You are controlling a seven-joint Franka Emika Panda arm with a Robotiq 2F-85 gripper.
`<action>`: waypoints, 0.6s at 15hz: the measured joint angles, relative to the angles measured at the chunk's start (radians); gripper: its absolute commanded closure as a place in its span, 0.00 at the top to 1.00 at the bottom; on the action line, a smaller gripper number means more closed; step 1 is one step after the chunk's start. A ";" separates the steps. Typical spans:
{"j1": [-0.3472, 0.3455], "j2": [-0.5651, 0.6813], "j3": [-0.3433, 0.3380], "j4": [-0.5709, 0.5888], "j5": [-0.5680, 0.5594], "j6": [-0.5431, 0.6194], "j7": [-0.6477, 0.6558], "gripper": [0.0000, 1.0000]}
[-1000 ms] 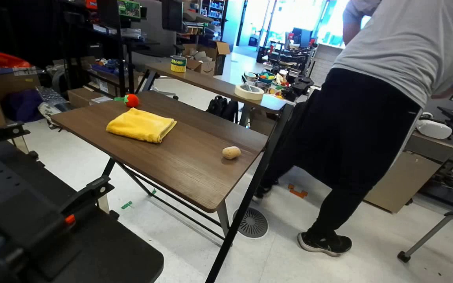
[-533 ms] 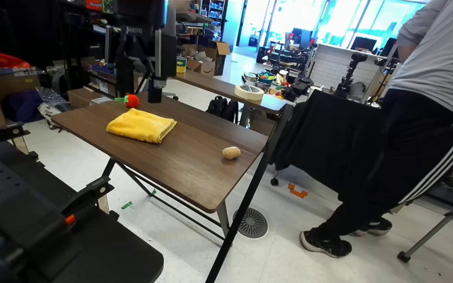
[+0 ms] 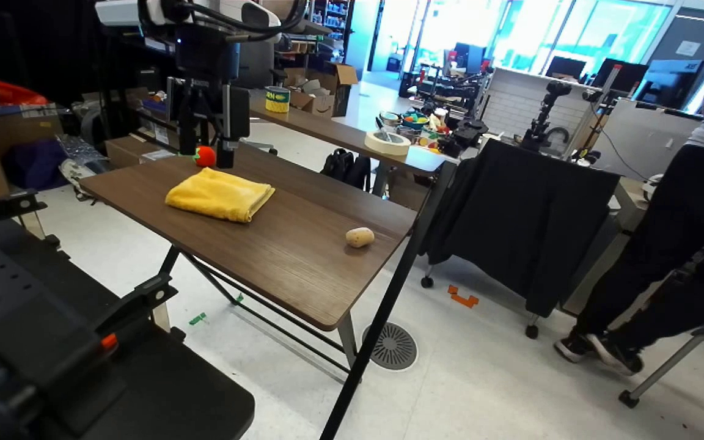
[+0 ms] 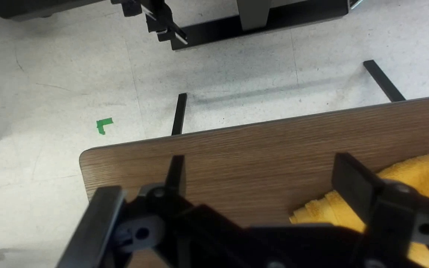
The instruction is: Wipe the table with the orange towel
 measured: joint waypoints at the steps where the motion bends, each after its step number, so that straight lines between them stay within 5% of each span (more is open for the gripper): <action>1: -0.001 -0.001 -0.001 0.002 0.000 -0.006 -0.001 1.00; 4: -0.001 0.000 -0.006 0.001 -0.003 0.018 0.008 1.00; 9: -0.001 0.055 -0.071 -0.013 -0.042 0.361 0.096 1.00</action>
